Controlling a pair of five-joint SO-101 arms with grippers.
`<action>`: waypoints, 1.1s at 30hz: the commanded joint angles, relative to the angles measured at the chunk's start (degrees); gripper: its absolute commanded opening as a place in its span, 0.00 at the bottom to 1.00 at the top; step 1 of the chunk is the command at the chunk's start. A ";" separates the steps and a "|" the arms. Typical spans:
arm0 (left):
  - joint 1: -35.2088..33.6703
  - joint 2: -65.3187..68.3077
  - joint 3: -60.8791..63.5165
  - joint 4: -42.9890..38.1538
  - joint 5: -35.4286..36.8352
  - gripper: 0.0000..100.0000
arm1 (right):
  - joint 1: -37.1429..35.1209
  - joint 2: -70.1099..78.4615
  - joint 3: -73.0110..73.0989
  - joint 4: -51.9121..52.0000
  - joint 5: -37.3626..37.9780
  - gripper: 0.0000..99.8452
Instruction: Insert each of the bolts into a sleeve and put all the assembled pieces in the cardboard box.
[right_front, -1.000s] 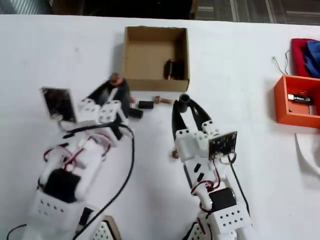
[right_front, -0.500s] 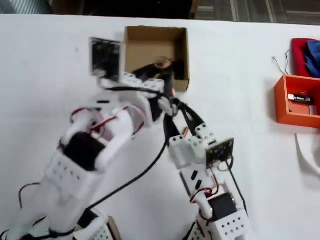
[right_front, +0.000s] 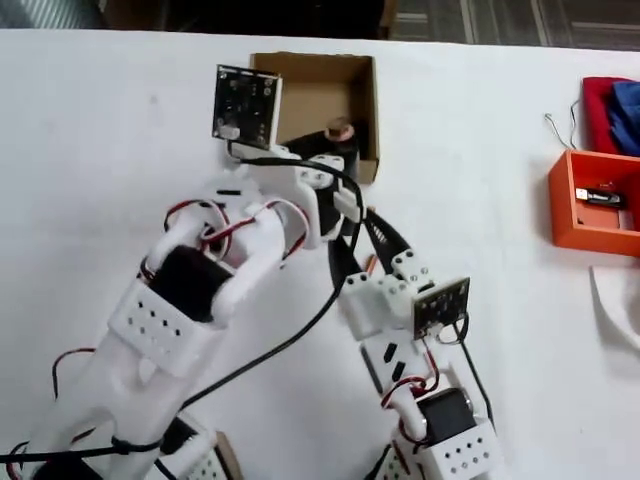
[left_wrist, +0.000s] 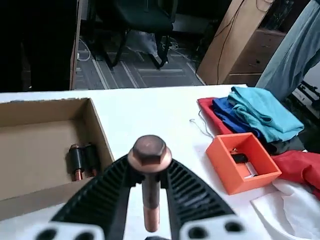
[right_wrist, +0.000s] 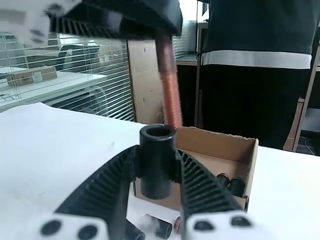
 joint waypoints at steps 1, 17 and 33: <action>0.09 -0.26 -8.66 1.93 -0.09 0.03 | 0.57 -0.84 0.88 0.04 0.35 0.02; 0.62 0.35 -11.82 10.64 -11.60 0.03 | 0.57 -1.10 0.88 0.04 0.44 0.02; 3.52 1.49 -5.76 8.35 -9.58 0.03 | 0.57 -1.19 0.88 0.04 0.44 0.02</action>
